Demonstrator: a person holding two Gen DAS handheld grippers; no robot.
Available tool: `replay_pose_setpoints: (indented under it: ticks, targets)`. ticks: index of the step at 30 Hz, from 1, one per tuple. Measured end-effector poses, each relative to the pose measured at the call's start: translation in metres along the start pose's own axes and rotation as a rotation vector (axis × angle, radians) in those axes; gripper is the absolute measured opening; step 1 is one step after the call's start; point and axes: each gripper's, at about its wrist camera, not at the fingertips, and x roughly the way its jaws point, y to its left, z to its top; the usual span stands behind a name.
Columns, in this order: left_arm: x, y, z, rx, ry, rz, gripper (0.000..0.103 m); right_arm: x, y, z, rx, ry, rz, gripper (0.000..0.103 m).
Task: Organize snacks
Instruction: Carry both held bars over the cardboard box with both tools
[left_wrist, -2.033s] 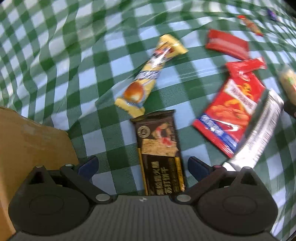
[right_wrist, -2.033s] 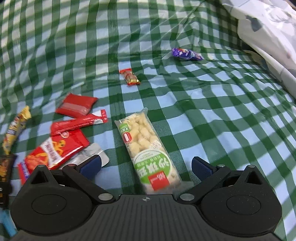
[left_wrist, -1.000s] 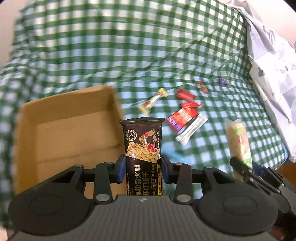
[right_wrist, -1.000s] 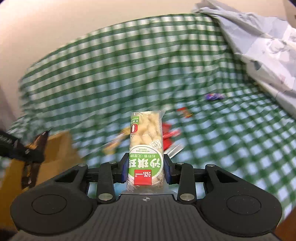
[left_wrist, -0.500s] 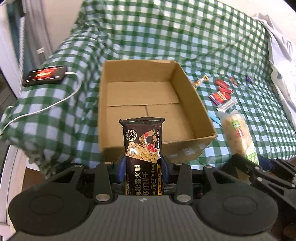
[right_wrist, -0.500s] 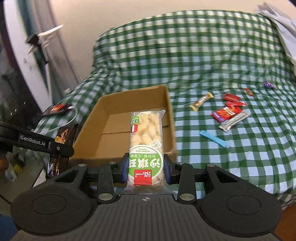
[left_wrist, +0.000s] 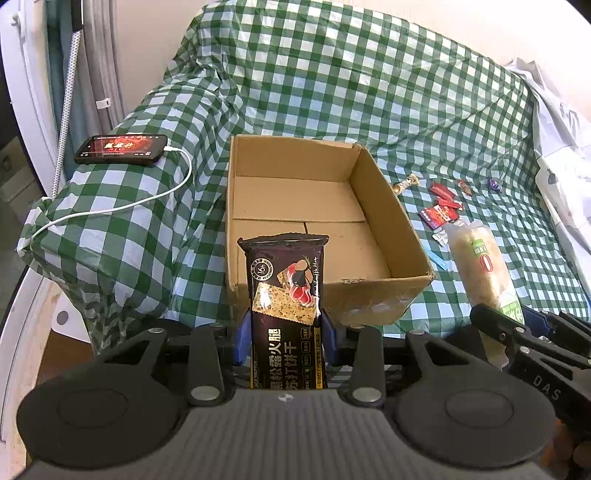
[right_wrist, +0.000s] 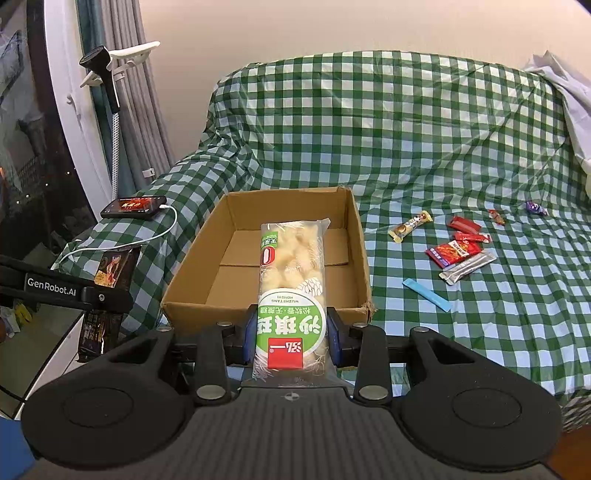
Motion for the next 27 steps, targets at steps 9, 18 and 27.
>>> replay_pose_setpoints:
  ticks: [9, 18, 27]
  targets:
    - [0.005, 0.003, 0.002, -0.001, 0.01, 0.005, 0.043, 0.009, 0.001, 0.0, 0.002, 0.022, -0.004, 0.038]
    - [0.029, 0.003, 0.035, 0.005, 0.017, 0.014, 0.043, 0.036, -0.002, 0.016, 0.002, 0.04, -0.016, 0.038]
    - [0.083, -0.003, 0.085, 0.023, 0.021, 0.005, 0.043, 0.095, -0.001, 0.05, -0.001, 0.069, -0.017, 0.038]
